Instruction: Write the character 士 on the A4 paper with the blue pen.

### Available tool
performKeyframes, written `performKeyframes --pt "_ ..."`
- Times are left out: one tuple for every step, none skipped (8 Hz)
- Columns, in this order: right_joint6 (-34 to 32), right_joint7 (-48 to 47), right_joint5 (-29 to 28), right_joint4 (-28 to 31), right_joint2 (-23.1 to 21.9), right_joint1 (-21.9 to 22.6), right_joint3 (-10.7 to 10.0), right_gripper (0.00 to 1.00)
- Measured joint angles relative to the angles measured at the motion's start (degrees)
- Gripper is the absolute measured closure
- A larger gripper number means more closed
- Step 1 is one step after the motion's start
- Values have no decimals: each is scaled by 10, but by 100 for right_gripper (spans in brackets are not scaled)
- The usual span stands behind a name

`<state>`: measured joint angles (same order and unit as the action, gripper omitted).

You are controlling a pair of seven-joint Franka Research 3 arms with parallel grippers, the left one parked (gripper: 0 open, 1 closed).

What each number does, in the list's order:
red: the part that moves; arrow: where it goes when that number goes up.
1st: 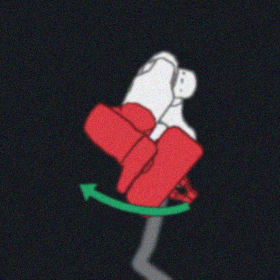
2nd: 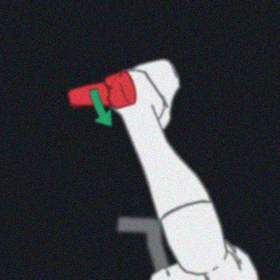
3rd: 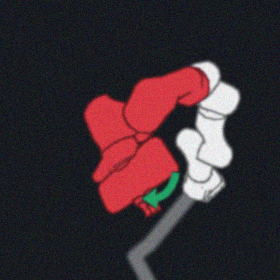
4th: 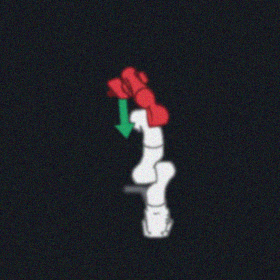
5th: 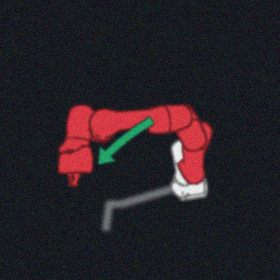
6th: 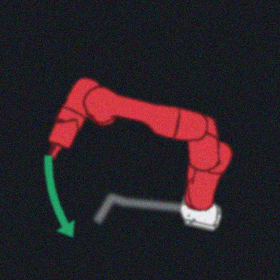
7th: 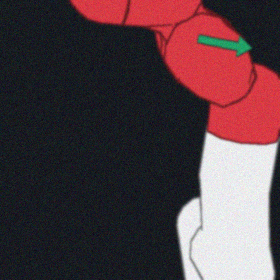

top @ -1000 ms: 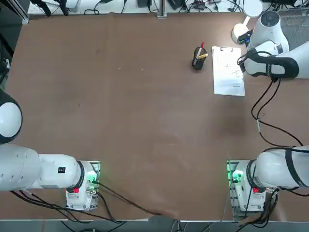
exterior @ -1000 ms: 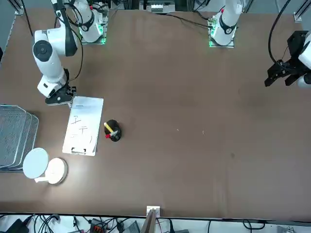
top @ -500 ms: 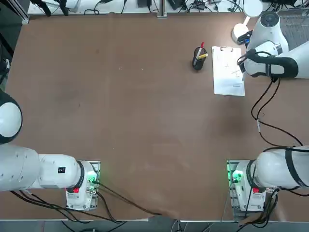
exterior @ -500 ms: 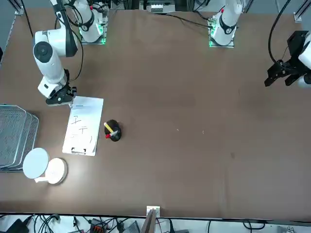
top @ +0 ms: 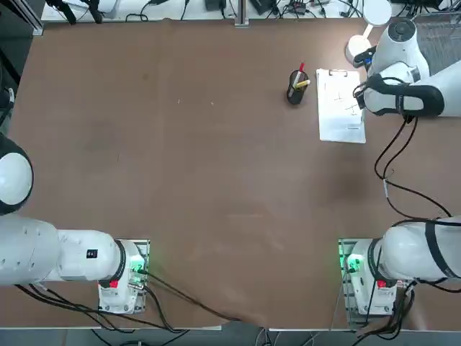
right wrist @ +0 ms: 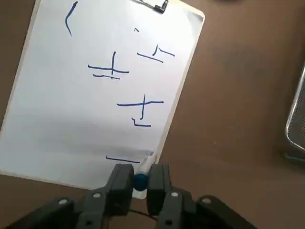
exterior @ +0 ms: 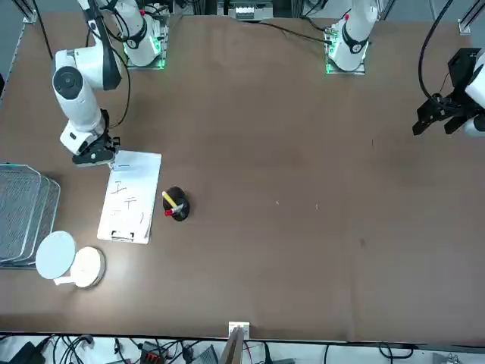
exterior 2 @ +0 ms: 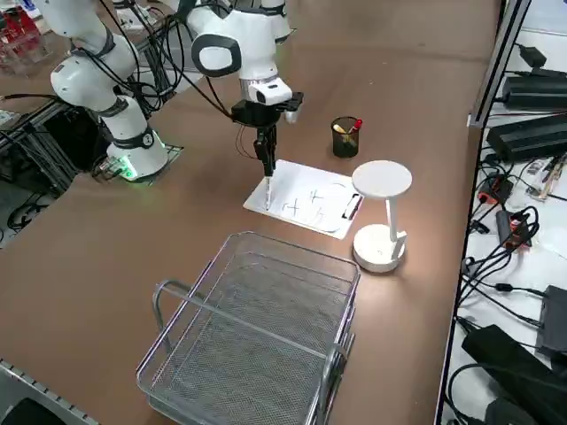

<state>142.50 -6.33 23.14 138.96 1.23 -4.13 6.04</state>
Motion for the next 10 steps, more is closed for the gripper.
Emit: performKeyframes --pt "0 -2 0 0 1 0 0 81" --pt "1 -5 0 0 1 0 0 81" --pt "2 -9 0 0 2 0 1 81" --pt "3 -14 0 0 3 0 2 81" --pt "4 -20 0 0 4 0 4 81" --pt "4 -23 0 -1 5 0 6 81" --pt "4 -25 0 -1 5 0 9 81" --pt "4 -29 0 -1 5 0 12 81" --pt "4 -32 0 -1 6 0 16 81" --pt "4 -39 0 -2 6 0 21 81"
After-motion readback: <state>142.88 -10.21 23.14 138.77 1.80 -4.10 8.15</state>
